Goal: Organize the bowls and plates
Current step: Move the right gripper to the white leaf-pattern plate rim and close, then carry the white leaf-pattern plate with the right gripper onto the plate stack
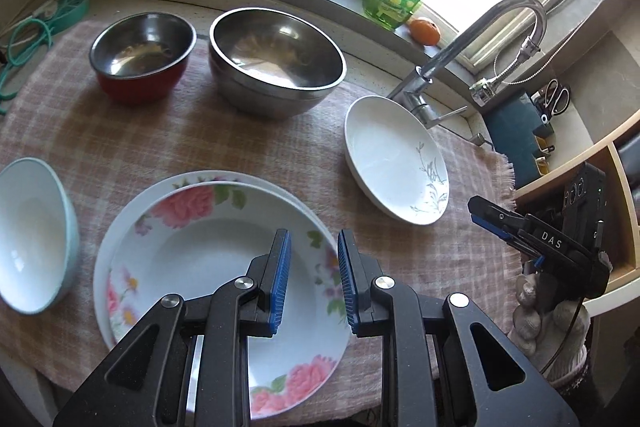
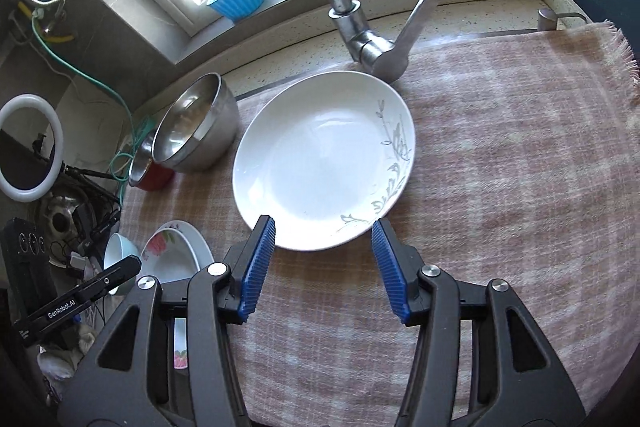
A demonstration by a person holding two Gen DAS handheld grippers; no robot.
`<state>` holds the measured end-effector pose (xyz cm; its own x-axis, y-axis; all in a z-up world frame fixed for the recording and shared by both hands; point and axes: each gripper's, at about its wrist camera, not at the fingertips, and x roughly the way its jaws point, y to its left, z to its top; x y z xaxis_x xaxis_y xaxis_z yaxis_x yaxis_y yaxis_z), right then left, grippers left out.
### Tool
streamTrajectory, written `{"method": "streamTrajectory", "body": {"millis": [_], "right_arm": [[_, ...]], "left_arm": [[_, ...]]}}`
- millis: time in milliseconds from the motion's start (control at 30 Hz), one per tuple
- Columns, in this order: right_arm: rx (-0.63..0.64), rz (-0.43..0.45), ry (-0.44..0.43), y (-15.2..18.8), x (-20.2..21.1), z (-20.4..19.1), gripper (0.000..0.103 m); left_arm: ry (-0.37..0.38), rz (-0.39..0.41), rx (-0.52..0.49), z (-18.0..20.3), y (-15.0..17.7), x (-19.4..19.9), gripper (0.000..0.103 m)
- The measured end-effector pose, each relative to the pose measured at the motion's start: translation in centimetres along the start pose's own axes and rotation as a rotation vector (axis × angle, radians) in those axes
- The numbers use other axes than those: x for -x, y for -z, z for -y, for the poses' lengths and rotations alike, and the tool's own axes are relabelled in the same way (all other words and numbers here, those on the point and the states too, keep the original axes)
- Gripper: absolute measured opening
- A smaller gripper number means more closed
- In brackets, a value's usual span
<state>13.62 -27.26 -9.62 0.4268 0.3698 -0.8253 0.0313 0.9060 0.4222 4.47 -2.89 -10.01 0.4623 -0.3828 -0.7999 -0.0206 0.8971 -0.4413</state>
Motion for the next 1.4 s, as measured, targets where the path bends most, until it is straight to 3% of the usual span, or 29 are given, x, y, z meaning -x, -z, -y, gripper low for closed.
{"method": "streamTrajectory", "body": {"millis": [367, 500, 900, 967, 1100, 1400], "right_arm": [[-0.033, -0.008, 0.01, -3.5, -1.7, 4.4, 0.052], [-0.036, -0.031, -0.008, -4.6, -3.0, 5.3, 0.04], [-0.067, -0.086, -0.051, -6.8, -6.7, 6.9, 0.024], [-0.067, -0.096, -0.057, -7.0, -7.2, 7.0, 0.018], [-0.062, -0.103, -0.052, -7.2, -7.7, 7.0, 0.013], [-0.024, -0.118, -0.027, -7.3, -8.0, 7.1, 0.009]], "left_arm": [[0.016, -0.039, 0.02, 2.2, -4.4, -6.3, 0.021], [-0.014, -0.047, 0.029, 2.5, -5.5, -8.3, 0.021], [-0.042, -0.074, 0.065, 2.3, -7.0, -11.1, 0.021], [-0.039, -0.078, 0.066, 2.3, -7.0, -11.4, 0.017], [-0.035, -0.088, 0.056, 2.5, -6.9, -11.9, 0.01], [-0.047, -0.09, 0.028, 3.0, -7.1, -12.4, 0.009]]}}
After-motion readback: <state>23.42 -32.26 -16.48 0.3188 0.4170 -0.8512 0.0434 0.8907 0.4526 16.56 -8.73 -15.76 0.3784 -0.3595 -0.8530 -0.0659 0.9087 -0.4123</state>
